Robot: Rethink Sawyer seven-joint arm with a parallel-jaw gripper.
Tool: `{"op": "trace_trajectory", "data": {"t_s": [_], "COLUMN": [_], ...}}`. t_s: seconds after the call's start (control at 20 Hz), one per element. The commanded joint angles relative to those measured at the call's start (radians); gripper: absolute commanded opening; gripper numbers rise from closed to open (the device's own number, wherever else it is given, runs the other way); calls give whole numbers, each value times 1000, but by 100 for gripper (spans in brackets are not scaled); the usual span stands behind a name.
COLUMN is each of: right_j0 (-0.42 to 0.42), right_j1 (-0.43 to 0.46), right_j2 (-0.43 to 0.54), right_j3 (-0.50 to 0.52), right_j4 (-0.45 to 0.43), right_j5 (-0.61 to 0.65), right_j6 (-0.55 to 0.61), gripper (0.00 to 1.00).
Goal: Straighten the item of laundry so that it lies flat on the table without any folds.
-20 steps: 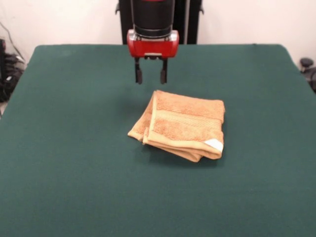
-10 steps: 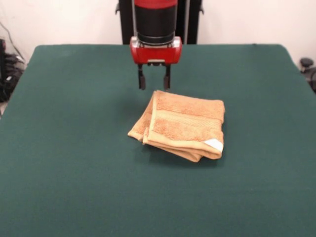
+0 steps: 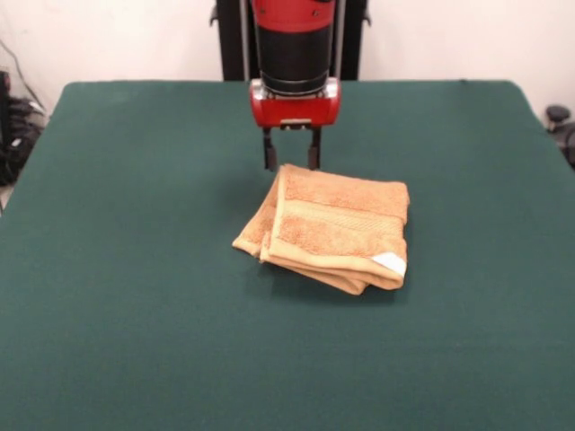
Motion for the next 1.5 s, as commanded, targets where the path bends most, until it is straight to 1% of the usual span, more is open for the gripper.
{"op": "trace_trajectory", "data": {"t_s": [0.05, 0.7, 1.3, 1.5], "right_j0": [43, 52, 34, 32], "right_j1": [12, 6, 50, 54], "right_j2": [90, 85, 113, 114], "right_j3": [-102, -158, -234, -223], "right_j4": [-6, 7, 12, 13], "right_j5": [56, 109, 152, 142], "right_j6": [67, 64, 41, 56], "gripper": [100, 100, 100, 100]}}
